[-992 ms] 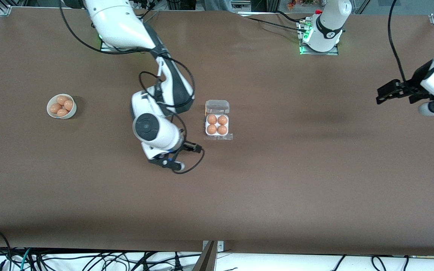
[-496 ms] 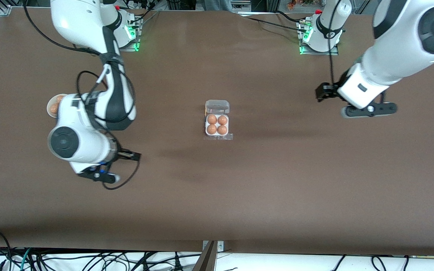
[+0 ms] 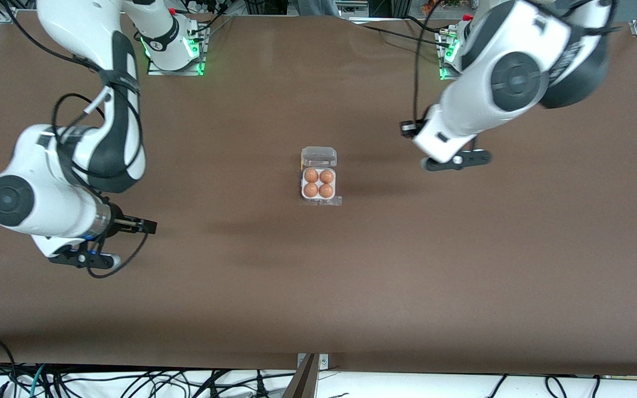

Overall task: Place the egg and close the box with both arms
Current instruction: 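Withdraw the right gripper while the left gripper reaches toward the box lid, then push the open lid over the eggs with the left gripper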

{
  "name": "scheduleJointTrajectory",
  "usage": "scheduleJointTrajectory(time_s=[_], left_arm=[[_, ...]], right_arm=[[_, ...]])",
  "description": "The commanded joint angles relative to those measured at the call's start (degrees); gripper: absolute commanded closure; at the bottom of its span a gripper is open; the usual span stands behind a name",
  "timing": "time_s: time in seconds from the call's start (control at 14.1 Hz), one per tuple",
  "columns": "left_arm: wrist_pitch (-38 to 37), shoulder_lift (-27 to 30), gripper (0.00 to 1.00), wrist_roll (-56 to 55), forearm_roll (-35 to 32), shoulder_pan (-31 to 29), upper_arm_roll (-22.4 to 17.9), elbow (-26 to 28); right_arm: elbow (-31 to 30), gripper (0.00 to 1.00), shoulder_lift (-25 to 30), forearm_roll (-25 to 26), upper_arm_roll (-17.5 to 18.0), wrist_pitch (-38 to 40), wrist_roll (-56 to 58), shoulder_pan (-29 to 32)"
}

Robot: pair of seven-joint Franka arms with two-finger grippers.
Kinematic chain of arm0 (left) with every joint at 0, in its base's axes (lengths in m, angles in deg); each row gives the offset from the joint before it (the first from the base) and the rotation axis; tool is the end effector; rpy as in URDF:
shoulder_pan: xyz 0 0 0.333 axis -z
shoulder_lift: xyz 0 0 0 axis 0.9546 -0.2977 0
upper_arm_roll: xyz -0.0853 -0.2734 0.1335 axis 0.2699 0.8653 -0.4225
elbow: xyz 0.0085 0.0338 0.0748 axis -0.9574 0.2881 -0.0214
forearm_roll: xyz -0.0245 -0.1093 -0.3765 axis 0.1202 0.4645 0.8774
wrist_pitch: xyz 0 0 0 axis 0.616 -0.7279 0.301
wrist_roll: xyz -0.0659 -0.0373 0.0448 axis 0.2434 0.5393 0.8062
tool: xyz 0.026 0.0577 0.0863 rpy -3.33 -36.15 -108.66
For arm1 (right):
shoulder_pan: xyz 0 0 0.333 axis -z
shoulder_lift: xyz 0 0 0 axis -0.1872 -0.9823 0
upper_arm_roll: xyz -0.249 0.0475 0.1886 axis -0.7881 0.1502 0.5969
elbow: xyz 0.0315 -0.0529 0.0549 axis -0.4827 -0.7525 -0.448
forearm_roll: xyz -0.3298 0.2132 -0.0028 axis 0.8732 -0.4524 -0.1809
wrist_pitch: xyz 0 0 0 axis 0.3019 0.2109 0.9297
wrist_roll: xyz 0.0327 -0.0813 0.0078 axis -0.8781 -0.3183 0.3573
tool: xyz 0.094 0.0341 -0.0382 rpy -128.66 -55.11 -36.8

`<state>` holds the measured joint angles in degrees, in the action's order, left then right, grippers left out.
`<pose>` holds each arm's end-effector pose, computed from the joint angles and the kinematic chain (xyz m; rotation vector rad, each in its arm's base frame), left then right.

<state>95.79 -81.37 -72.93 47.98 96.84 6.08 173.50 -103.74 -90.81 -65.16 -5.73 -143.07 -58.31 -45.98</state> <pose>0.5296 -0.3118 0.4788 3.0485 0.2654 -0.5733 0.6961 0.0956 0.4168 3.0966 -0.1544 -0.1751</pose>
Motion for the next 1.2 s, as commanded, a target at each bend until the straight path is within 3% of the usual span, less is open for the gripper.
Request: scheduleJointTrajectory(time_s=[0.0,0.14,0.21,0.64,1.13], left_arm=[[-0.61,-3.93,0.80,-2.35,4.20,3.69,-0.77,-1.90],[-0.44,-6.04,0.83,-2.27,8.17,3.87,-0.77,-1.99],[-0.35,-7.27,0.85,-2.18,9.05,4.14,-0.77,-2.16],[-0.26,-14.66,0.88,-2.53,12.13,9.50,-0.77,-5.77],[-0.17,-20.63,0.87,-2.97,15.30,12.48,-0.77,-5.86]], right_arm=[[-6.34,0.00,13.16,11.48,17.11,0.69,-2.46,11.24],[-12.39,0.00,21.51,17.14,33.87,0.08,-8.69,24.75],[-15.73,0.00,25.12,18.46,36.83,-0.10,-10.11,27.78],[-19.19,0.00,37.45,19.00,37.12,4.73,-8.99,33.43],[-21.56,0.00,37.55,18.92,37.21,1.57,-8.11,33.17]])
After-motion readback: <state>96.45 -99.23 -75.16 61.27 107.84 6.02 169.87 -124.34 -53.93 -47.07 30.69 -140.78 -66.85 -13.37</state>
